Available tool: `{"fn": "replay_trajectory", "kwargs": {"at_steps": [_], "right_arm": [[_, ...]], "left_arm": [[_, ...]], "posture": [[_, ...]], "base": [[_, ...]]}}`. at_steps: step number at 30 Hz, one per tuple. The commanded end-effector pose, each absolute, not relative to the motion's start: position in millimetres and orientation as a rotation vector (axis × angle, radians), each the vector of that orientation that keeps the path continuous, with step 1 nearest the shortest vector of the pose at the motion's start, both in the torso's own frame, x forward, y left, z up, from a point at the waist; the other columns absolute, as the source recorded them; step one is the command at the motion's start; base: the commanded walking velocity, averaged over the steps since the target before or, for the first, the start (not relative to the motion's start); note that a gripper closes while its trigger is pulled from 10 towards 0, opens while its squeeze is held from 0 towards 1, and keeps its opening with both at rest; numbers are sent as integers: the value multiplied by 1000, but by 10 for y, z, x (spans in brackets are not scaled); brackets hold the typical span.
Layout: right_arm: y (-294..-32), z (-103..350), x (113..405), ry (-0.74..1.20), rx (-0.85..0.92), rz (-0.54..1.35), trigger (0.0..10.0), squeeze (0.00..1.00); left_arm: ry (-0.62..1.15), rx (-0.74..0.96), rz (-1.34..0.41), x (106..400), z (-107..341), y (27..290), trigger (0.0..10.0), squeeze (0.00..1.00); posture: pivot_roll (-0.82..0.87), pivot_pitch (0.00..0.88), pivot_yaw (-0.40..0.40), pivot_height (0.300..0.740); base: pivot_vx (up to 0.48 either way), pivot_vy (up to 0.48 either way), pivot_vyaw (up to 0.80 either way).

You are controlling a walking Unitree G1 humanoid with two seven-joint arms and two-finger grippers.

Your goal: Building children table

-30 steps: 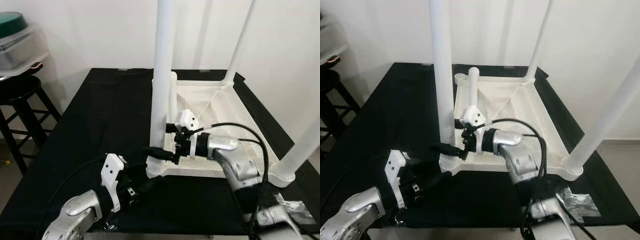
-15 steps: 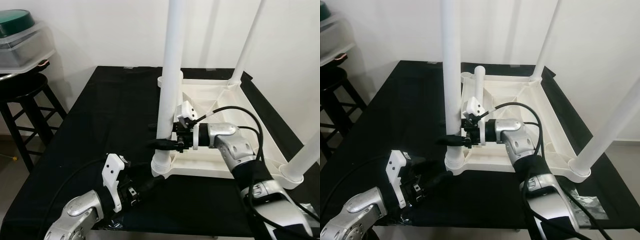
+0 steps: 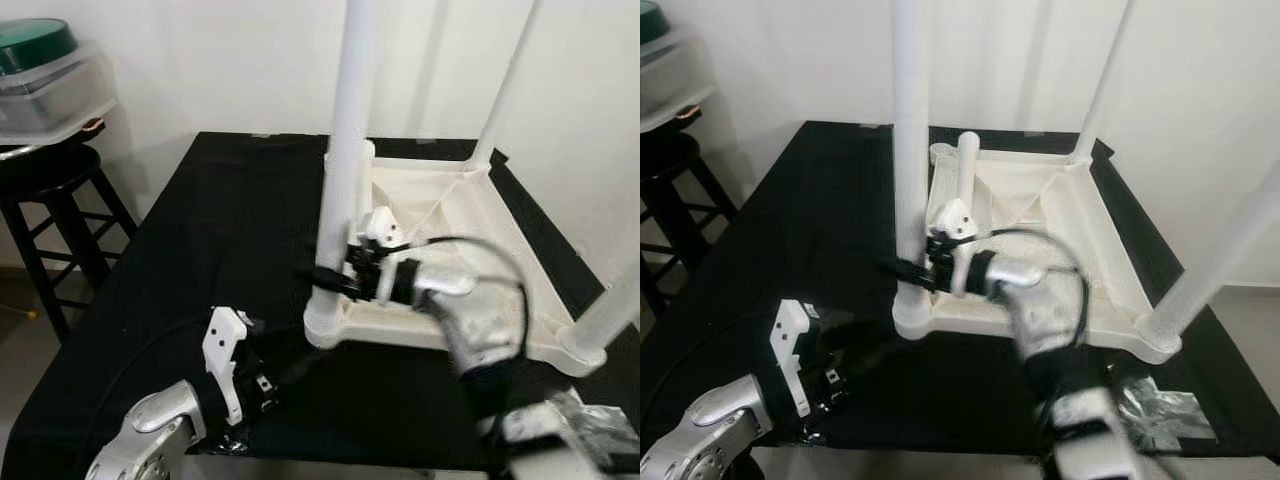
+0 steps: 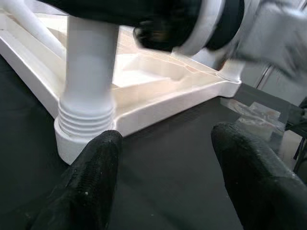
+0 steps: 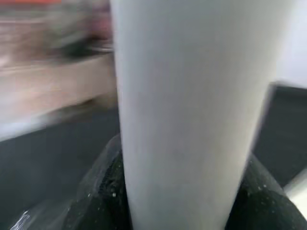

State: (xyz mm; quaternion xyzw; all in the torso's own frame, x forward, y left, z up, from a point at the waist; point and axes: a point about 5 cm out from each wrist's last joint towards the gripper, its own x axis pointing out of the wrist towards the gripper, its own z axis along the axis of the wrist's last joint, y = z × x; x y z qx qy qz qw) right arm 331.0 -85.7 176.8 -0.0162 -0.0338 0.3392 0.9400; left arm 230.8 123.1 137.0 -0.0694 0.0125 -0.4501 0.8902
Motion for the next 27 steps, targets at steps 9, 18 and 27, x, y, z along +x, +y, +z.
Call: {"fn": "replay_trajectory", "kwargs": {"at_steps": [9, 18, 27], "right_arm": [[-841, 1411, 3225, 112, -107, 598, 0, 0], [-802, 1720, 3131, 31, -64, 995, 10000, 1000], [-1042, 1988, 3309, 10, -311, 1260, 10000, 0]], "left_arm": [[46, -133, -950, 2323, 1361, 1274, 10000, 0], [22, 15, -973, 2287, 1391, 1370, 10000, 0], [14, 124, -1019, 2287, 1390, 1481, 10000, 0]], "posture": [[-7, 78, -24, 740], [18, 49, -8, 740], [27, 29, -4, 740]], "base": [[0, 0, 0], [0, 0, 0], [0, 0, 0]]}}
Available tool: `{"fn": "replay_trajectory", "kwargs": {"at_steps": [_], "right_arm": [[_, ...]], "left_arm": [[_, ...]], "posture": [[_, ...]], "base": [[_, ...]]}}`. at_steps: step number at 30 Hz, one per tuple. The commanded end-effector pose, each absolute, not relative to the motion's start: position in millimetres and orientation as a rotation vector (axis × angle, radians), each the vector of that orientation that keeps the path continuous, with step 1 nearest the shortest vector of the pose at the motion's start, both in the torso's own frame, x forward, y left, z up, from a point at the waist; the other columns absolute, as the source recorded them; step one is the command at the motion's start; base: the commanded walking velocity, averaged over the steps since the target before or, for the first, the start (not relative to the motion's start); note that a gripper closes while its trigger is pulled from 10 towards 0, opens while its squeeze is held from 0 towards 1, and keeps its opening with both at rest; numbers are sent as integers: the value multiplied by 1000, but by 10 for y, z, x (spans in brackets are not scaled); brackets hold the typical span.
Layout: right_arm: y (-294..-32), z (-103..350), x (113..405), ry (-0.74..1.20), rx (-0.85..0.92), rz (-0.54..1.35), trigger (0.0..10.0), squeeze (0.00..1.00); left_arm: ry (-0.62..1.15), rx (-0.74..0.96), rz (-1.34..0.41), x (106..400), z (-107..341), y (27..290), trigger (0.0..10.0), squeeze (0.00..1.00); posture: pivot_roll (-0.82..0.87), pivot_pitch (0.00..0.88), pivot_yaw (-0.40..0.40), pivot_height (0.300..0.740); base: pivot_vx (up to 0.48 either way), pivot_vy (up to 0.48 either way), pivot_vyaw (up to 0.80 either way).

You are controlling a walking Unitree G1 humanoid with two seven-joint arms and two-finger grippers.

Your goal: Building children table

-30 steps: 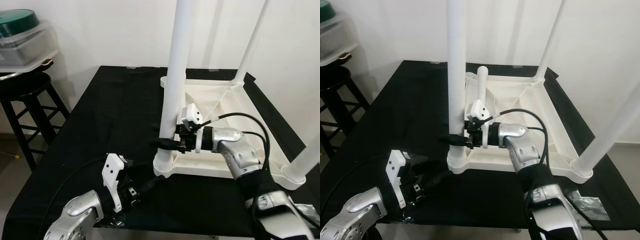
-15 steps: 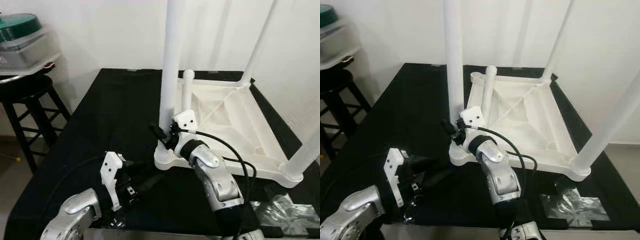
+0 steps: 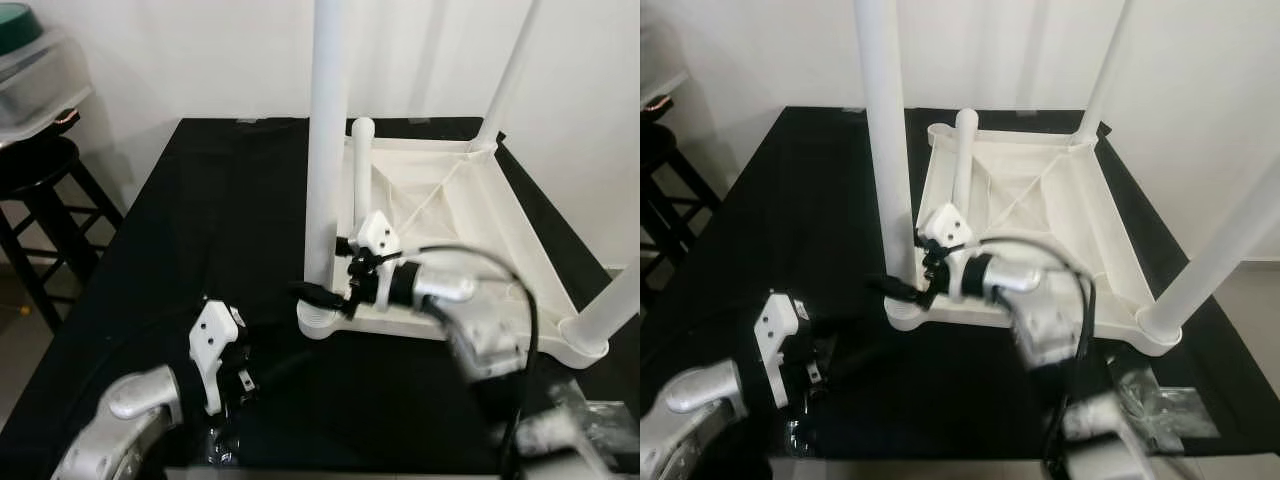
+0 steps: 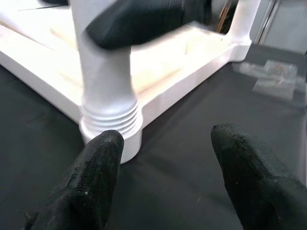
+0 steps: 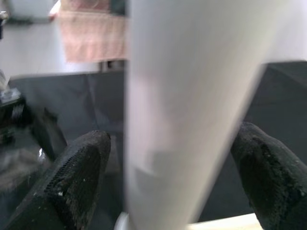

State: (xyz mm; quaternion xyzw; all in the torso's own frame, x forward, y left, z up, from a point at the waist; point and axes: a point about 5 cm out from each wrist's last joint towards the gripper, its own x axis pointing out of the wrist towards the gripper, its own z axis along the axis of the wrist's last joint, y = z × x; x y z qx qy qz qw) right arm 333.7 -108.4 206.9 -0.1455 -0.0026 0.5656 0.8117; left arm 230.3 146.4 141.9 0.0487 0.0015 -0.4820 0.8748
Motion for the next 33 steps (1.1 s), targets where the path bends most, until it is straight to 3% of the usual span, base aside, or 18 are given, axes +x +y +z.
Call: {"fn": "replay_trajectory", "kwargs": {"at_steps": [1, 5, 16, 17, 27, 28, 33], "right_arm": [[-1068, 2015, 3330, 17, -332, 1286, 10000, 0], [-1026, 2050, 3430, 61, -319, 1386, 10000, 0], [-953, 2014, 3549, 71, -278, 1362, 10000, 0], [-961, 1978, 3559, 67, -260, 1370, 0, 0], [-1080, 1912, 3537, 70, -218, 1396, 0, 0], [-1118, 1891, 3525, 66, -211, 1386, 0, 0], [-1228, 1857, 3461, 37, -202, 1326, 0, 0]], "left_arm": [[12, 134, -1024, 2285, 1388, 1487, 10000, 0], [-5, 106, -1049, 2249, 1376, 1455, 10000, 0], [-2, 40, -998, 2228, 1329, 1545, 10000, 0], [11, 6, -975, 2212, 1250, 1555, 10000, 0], [-18, -60, -916, 2250, 1262, 1565, 10000, 0], [-15, -83, -908, 2256, 1262, 1560, 0, 0], [-21, -93, -899, 2257, 1271, 1557, 0, 0]], "posture": [[27, 29, -4, 740], [39, 29, 2, 740], [51, 44, -3, 740], [50, 49, -6, 740], [14, 63, -10, 740], [12, 64, -12, 740], [-1, 68, -10, 740]], "base": [[0, 0, 0], [0, 0, 0], [0, 0, 0], [0, 0, 0], [0, 0, 0], [0, 0, 0], [0, 0, 0]]}}
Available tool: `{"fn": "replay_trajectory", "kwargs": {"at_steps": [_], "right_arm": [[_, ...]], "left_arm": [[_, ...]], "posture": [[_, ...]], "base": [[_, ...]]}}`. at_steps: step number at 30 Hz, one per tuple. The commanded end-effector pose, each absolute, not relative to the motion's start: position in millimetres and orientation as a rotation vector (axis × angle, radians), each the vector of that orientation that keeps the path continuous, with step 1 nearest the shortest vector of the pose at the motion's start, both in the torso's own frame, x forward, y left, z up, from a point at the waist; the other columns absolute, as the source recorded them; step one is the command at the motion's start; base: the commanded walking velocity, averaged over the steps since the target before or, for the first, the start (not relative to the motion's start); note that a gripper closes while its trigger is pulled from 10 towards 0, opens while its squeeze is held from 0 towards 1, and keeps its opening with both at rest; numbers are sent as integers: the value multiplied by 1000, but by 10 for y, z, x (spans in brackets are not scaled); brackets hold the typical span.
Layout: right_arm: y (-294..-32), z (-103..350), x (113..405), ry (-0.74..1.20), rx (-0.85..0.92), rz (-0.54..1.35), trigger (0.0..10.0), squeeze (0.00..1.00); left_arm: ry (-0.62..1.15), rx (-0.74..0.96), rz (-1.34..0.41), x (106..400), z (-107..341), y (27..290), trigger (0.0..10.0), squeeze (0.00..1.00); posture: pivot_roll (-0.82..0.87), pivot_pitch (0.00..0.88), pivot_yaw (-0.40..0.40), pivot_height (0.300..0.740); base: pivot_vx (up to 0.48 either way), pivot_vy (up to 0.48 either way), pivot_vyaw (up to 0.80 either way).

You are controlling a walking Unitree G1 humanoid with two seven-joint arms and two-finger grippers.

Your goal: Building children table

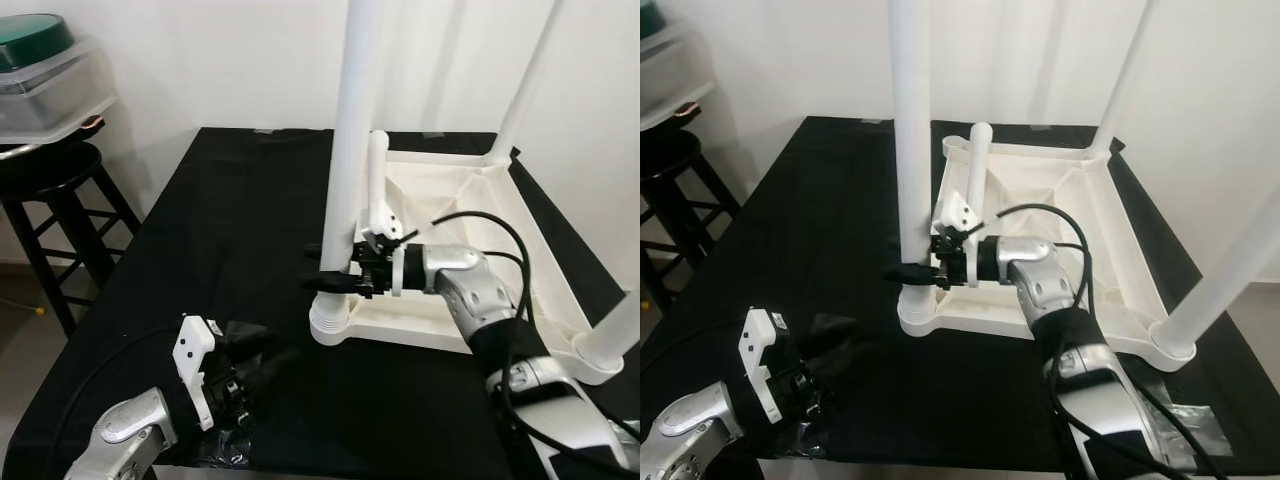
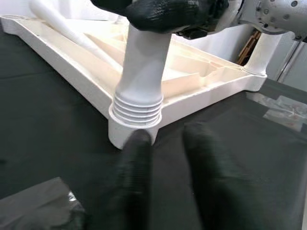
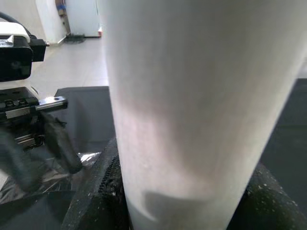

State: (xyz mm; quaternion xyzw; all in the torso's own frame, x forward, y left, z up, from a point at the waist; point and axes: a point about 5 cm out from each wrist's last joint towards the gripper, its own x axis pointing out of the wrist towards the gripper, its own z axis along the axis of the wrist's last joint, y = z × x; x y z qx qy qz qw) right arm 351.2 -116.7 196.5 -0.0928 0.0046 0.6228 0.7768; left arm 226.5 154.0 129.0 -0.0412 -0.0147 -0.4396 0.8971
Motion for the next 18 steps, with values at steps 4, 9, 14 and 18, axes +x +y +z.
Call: {"fn": "replay_trajectory", "kwargs": {"at_steps": [4, 9, 14, 18], "right_arm": [[-1265, 1835, 3388, 22, -190, 1212, 0, 0], [-1134, 1723, 3275, 22, -112, 990, 0, 0], [-942, 1373, 3042, 132, -110, 578, 0, 0], [-963, 1391, 3106, 121, -111, 570, 0, 0]], "left_arm": [[-25, -85, -892, 2256, 1275, 1558, 0, 0], [-31, -81, -878, 2258, 1283, 1563, 0, 0], [-29, -87, -858, 2285, 1298, 1567, 10000, 0], [-25, -82, -853, 2298, 1290, 1560, 10000, 0]], "posture": [[-11, 73, -17, 740], [-20, 81, -38, 740], [-13, 85, -35, 740], [-25, 75, -16, 740]], "base": [[0, 0, 0], [0, 0, 0], [0, 0, 0], [0, 0, 0]]}}
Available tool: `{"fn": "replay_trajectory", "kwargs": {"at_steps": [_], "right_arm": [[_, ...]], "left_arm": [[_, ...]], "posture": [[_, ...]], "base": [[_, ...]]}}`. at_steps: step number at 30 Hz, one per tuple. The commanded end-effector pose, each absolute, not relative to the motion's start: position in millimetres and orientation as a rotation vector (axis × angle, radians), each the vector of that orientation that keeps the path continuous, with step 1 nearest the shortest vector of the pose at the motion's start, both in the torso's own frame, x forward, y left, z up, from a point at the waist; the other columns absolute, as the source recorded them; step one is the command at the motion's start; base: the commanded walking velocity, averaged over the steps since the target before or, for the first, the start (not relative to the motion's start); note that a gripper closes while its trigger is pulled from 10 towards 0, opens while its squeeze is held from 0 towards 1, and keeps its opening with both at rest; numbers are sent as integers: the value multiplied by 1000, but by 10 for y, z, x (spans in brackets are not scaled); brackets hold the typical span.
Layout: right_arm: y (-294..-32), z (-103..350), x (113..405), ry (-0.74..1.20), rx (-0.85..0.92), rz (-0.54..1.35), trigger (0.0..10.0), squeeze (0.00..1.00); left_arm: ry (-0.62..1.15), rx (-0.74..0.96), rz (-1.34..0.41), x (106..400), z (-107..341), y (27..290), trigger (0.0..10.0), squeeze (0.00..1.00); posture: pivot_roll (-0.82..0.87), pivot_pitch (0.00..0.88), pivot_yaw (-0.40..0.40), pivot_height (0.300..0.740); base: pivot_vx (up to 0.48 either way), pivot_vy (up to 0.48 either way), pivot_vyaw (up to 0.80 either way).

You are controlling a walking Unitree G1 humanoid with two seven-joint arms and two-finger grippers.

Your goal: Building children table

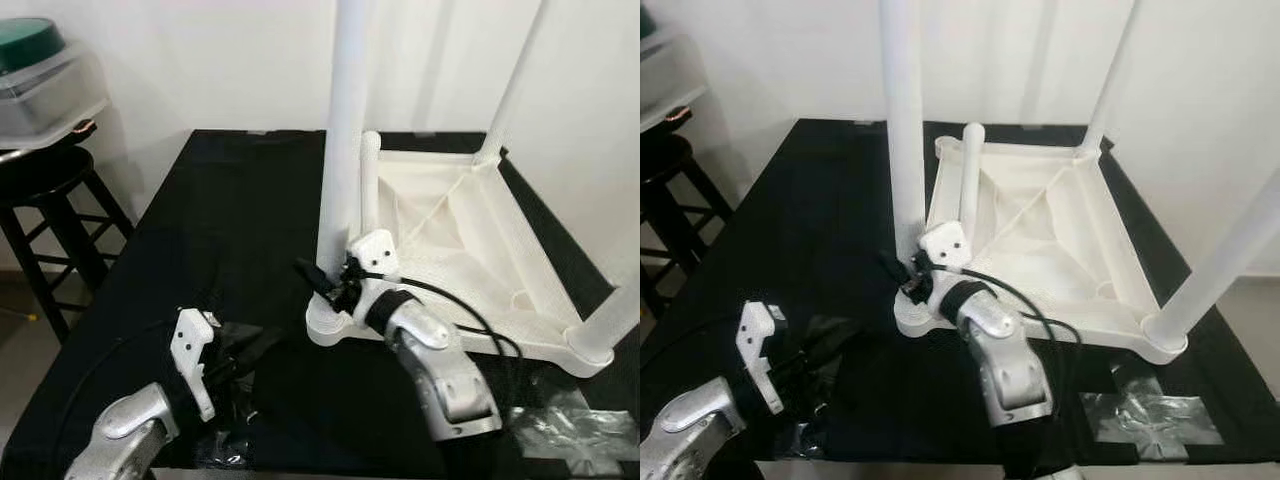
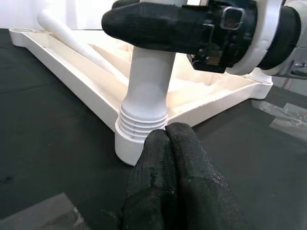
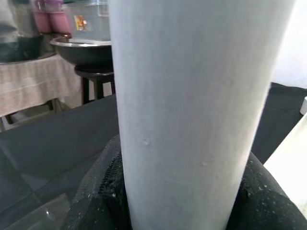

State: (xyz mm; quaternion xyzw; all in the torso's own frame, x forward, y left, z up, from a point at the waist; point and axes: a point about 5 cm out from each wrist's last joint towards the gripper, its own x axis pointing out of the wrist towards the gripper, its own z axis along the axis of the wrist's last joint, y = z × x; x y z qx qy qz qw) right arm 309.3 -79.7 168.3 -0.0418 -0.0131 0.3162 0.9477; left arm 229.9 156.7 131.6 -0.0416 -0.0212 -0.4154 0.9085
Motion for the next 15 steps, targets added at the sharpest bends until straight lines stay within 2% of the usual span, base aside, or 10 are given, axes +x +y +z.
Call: {"fn": "replay_trajectory", "kwargs": {"at_steps": [1, 3, 4, 6, 7, 12, 14, 15], "right_arm": [[-963, 1391, 3106, 121, -111, 570, 0, 0], [-926, 1398, 3124, 145, -94, 621, 0, 0], [-885, 1410, 3119, 154, -101, 682, 10000, 0], [-858, 1436, 3114, 157, -113, 730, 10000, 0], [-845, 1485, 3123, 142, -111, 775, 10000, 1000], [-821, 1749, 3139, 56, -87, 1035, 10000, 1000], [-821, 1749, 3139, 56, -87, 1035, 10000, 1000], [-835, 1801, 3139, 30, -116, 1094, 10000, 1000]], "left_arm": [[-25, -82, -853, 2298, 1290, 1560, 10000, 0], [-15, -73, -858, 2317, 1278, 1550, 10000, 0], [-13, -77, -851, 2324, 1272, 1549, 10000, 0], [-13, -81, -842, 2332, 1266, 1551, 10000, 0], [-14, -85, -835, 2340, 1262, 1554, 10000, 0], [-13, -75, -834, 2361, 1252, 1544, 10000, 0], [-13, -75, -834, 2361, 1252, 1544, 10000, 0], [-12, -74, -834, 2365, 1249, 1539, 10000, 0]], "posture": [[-25, 75, -16, 740], [-19, 69, -21, 740], [-16, 67, -23, 740], [-15, 64, -23, 740], [-14, 64, -23, 740], [-4, 53, -22, 740], [-4, 53, -22, 740], [2, 49, -23, 740]], "base": [[0, 0, 0], [0, 0, 0], [0, 0, 0], [0, 0, 0], [0, 0, 0], [0, 0, 0], [0, 0, 0], [0, 0, 0]]}}
